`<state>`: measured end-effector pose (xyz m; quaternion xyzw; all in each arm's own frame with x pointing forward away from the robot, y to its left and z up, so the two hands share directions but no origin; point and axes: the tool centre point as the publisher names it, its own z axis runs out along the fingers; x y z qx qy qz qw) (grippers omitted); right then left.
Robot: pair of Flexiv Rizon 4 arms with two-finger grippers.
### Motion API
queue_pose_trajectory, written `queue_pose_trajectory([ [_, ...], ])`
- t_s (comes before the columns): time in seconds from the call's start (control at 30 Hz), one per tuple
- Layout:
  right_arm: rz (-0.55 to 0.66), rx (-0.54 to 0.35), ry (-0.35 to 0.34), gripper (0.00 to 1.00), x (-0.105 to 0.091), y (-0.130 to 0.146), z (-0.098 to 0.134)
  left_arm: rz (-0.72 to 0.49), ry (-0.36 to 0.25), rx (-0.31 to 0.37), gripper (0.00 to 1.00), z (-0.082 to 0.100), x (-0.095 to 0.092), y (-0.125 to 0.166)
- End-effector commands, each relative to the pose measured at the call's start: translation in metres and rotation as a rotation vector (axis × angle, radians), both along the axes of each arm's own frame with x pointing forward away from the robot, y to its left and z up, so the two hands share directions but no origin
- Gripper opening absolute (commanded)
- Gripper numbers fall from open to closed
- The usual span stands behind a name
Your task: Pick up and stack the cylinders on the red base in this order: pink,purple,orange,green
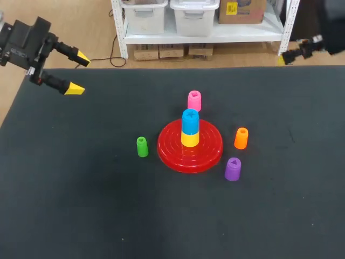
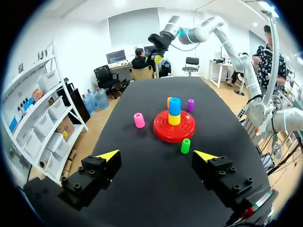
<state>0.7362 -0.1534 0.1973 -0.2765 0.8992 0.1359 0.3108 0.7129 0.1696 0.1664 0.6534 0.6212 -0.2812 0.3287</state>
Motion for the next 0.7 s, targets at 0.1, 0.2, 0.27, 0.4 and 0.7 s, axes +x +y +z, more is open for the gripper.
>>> queue_pose_trajectory([
  [0.1,0.279,-0.294,0.008,1.00,-0.005,0.042,0.004,-0.001,0.000,0.001,1.00,0.000,0.001,0.000],
  [0.2,0.246,-0.321,-0.014,1.00,-0.004,0.044,0.003,-0.001,0.000,0.001,1.00,0.000,0.001,0.000],
  [0.27,0.246,-0.321,-0.014,1.00,-0.004,0.044,0.003,-0.001,0.000,0.001,1.00,0.000,0.001,0.000],
  [0.4,0.246,-0.321,-0.014,1.00,-0.004,0.044,0.003,-0.001,0.000,0.001,1.00,0.000,0.001,0.000],
  [0.7,0.274,-0.298,-0.028,1.00,0.003,0.059,0.007,-0.001,0.000,0.001,1.00,0.000,0.001,0.000],
])
